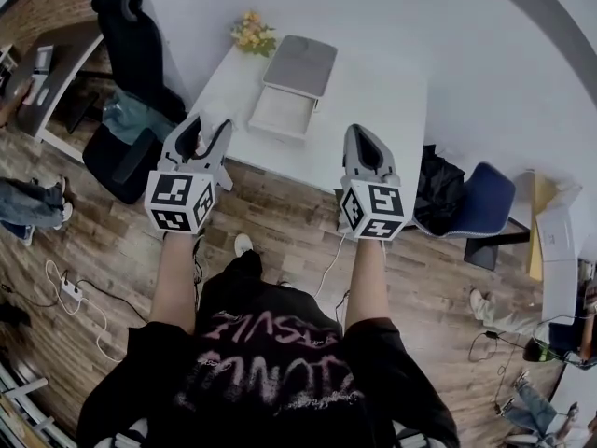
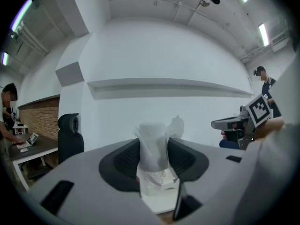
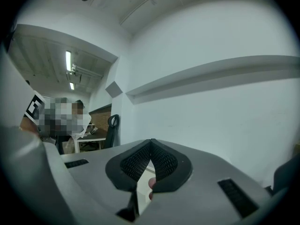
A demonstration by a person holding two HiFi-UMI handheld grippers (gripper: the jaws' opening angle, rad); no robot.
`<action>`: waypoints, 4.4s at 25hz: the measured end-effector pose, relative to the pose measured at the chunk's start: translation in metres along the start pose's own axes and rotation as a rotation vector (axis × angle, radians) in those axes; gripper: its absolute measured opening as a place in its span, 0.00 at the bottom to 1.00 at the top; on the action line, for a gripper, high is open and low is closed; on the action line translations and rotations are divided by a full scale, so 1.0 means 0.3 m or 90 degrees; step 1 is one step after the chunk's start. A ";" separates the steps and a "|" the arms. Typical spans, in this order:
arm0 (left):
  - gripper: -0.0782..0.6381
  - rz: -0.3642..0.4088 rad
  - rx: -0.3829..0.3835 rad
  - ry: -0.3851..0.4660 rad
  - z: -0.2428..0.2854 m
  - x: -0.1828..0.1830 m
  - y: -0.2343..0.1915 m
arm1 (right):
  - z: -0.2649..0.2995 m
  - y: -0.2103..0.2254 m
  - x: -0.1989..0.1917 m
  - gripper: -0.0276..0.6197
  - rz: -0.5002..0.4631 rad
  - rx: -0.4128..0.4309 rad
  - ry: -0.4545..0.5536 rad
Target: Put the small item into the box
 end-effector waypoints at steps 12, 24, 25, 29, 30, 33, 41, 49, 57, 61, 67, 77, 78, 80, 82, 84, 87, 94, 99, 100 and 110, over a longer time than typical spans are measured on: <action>0.36 -0.003 -0.072 -0.005 0.301 0.020 -0.289 | 0.333 -0.030 0.065 0.06 0.000 -0.070 -0.010; 0.36 -0.019 -0.120 -0.009 0.462 0.015 -0.347 | 0.429 0.012 0.086 0.06 0.000 -0.117 -0.018; 0.36 -0.019 -0.125 -0.011 0.475 0.015 -0.340 | 0.432 0.021 0.082 0.06 0.002 -0.119 -0.019; 0.36 -0.013 -0.134 -0.016 0.531 0.023 -0.312 | 0.451 0.068 0.082 0.06 0.008 -0.122 -0.017; 0.36 -0.012 -0.135 -0.018 0.546 0.024 -0.306 | 0.457 0.082 0.085 0.06 0.011 -0.123 -0.015; 0.36 -0.013 -0.135 -0.022 0.588 0.032 -0.286 | 0.478 0.131 0.094 0.06 0.014 -0.124 -0.012; 0.36 0.001 -0.129 -0.030 0.701 0.059 -0.218 | 0.542 0.263 0.082 0.06 0.028 -0.108 -0.010; 0.36 0.000 -0.114 -0.013 0.773 0.086 -0.182 | 0.600 0.345 0.092 0.06 0.018 -0.089 -0.001; 0.36 0.013 -0.100 -0.003 0.785 0.117 -0.190 | 0.640 0.342 0.096 0.06 0.017 -0.066 0.006; 0.36 0.023 -0.101 -0.002 0.794 0.129 -0.179 | 0.654 0.342 0.082 0.06 0.025 -0.053 0.004; 0.36 0.022 -0.118 -0.019 0.835 0.118 -0.154 | 0.680 0.357 0.080 0.06 0.021 -0.048 0.003; 0.36 0.027 -0.142 -0.079 0.899 0.038 -0.094 | 0.719 0.401 0.067 0.06 0.020 -0.040 -0.001; 0.36 0.025 -0.145 -0.086 0.904 0.026 -0.091 | 0.722 0.404 0.066 0.06 0.019 -0.038 0.000; 0.36 0.023 -0.149 -0.106 0.915 -0.004 -0.086 | 0.726 0.414 0.064 0.06 0.017 -0.037 0.001; 0.36 0.024 -0.155 -0.130 0.927 -0.039 -0.077 | 0.729 0.427 0.058 0.06 0.017 -0.037 -0.001; 0.36 0.032 -0.163 -0.156 0.936 -0.079 -0.062 | 0.734 0.436 0.049 0.06 0.017 -0.034 -0.005; 0.36 0.041 -0.176 -0.195 0.947 -0.134 -0.039 | 0.746 0.440 0.038 0.06 0.016 -0.027 -0.010; 0.36 0.039 -0.214 -0.286 0.974 -0.247 -0.003 | 0.767 0.447 0.029 0.06 0.015 -0.022 -0.015; 0.36 0.043 -0.243 -0.371 0.993 -0.339 0.016 | 0.772 0.458 0.025 0.06 0.011 -0.027 -0.018; 0.36 0.044 -0.248 -0.389 0.998 -0.356 0.021 | 0.774 0.461 0.023 0.06 0.013 -0.028 -0.018; 0.36 0.064 -0.286 -0.534 1.038 -0.492 0.066 | 0.782 0.496 -0.004 0.06 0.024 -0.033 -0.029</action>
Point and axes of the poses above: the fingertips, and each gripper's own axes: z forward along the fingers, y to its right, x out of its top, the point moved 7 cm from there along -z, backward along the fingers, and after that the axes turned 3 degrees about -y, right-handed, at the moved point
